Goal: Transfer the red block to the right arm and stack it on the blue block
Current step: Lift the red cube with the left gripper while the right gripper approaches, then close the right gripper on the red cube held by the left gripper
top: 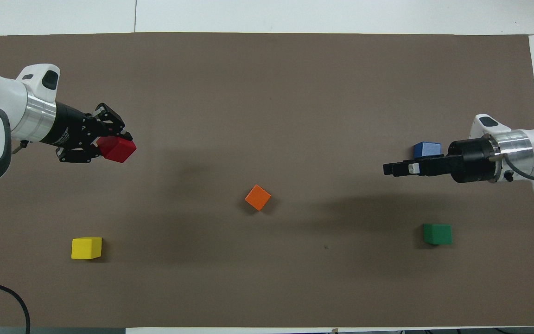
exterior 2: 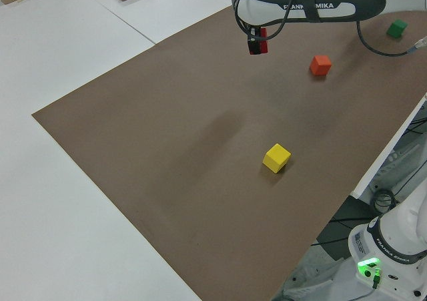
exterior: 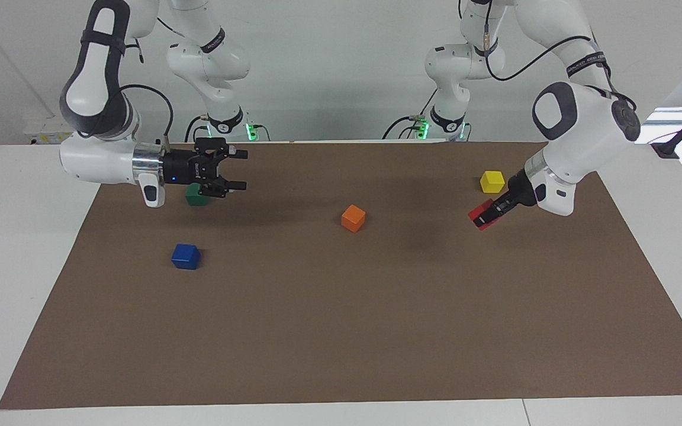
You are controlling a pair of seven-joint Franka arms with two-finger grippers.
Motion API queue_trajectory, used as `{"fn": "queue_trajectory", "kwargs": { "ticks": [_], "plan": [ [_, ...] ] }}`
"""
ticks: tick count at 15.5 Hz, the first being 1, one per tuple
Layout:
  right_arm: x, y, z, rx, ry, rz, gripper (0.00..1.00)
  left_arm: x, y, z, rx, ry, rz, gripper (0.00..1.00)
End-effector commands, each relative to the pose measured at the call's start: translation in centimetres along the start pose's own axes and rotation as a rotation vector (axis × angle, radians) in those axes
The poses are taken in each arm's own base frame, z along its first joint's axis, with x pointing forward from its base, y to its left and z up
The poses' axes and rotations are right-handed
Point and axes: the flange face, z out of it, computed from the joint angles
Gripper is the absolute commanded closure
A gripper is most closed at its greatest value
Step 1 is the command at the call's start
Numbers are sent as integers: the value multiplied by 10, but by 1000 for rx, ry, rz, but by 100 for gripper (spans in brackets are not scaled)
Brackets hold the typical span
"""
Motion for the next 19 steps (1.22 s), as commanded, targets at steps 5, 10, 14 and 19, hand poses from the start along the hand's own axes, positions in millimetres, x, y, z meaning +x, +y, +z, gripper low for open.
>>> {"fn": "queue_trajectory", "kwargs": {
  "ticks": [5,10,14,19],
  "plan": [
    [-8,53,17,392,5,-12,0,-71,40,-23,-253,-357,-348,100],
    [4,76,51,465,43,9,0,-126,59,25,-426,-516,-515,100],
    [11,75,81,508,50,-3,0,-166,85,48,-491,-598,-648,100],
    [12,74,95,505,30,45,0,-199,106,87,-563,-594,-736,100]
  ]
}}
